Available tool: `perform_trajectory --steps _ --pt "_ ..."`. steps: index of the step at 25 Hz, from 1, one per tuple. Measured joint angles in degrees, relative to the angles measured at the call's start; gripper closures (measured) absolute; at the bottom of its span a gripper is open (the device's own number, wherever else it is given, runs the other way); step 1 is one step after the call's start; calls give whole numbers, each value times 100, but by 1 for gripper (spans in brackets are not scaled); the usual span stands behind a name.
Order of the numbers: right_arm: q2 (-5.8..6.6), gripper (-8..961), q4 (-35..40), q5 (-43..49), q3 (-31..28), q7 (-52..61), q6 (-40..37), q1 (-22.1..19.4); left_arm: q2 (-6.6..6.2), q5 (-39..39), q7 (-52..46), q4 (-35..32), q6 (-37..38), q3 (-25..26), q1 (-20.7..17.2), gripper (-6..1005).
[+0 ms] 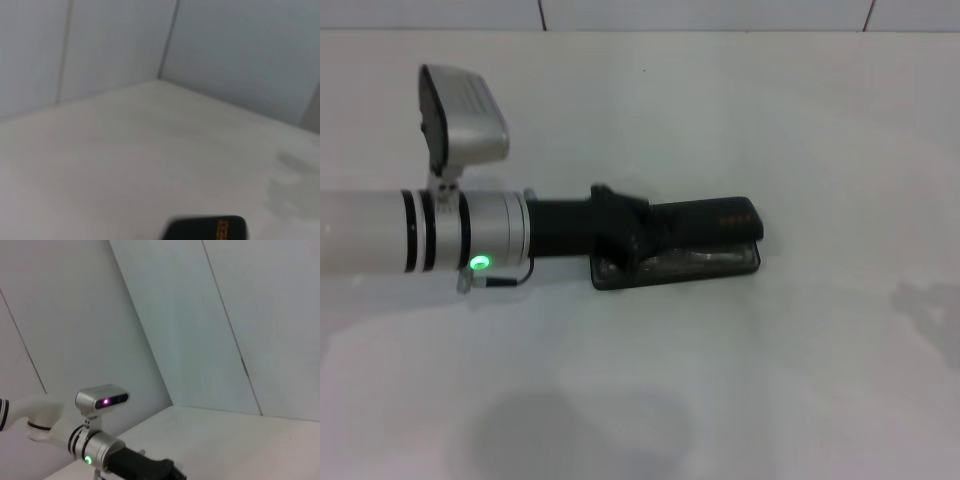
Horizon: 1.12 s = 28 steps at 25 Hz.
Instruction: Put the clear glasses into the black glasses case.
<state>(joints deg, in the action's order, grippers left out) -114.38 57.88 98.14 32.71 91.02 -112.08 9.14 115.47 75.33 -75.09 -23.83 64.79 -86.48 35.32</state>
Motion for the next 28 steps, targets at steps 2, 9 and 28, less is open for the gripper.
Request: perform_trajectory --steps 2,9,28 --pt "3 824 -29 28 -4 -3 6 5 33 136 3 -12 18 -1 -20 812" --pt "3 824 -100 91 -3 -6 24 35 103 289 184 -154 317 31 -176 796" --pt "-68 695 -1596 16 185 -1102 -907 809 174 -52 -516 -2586 4769 2191 -2202 499"
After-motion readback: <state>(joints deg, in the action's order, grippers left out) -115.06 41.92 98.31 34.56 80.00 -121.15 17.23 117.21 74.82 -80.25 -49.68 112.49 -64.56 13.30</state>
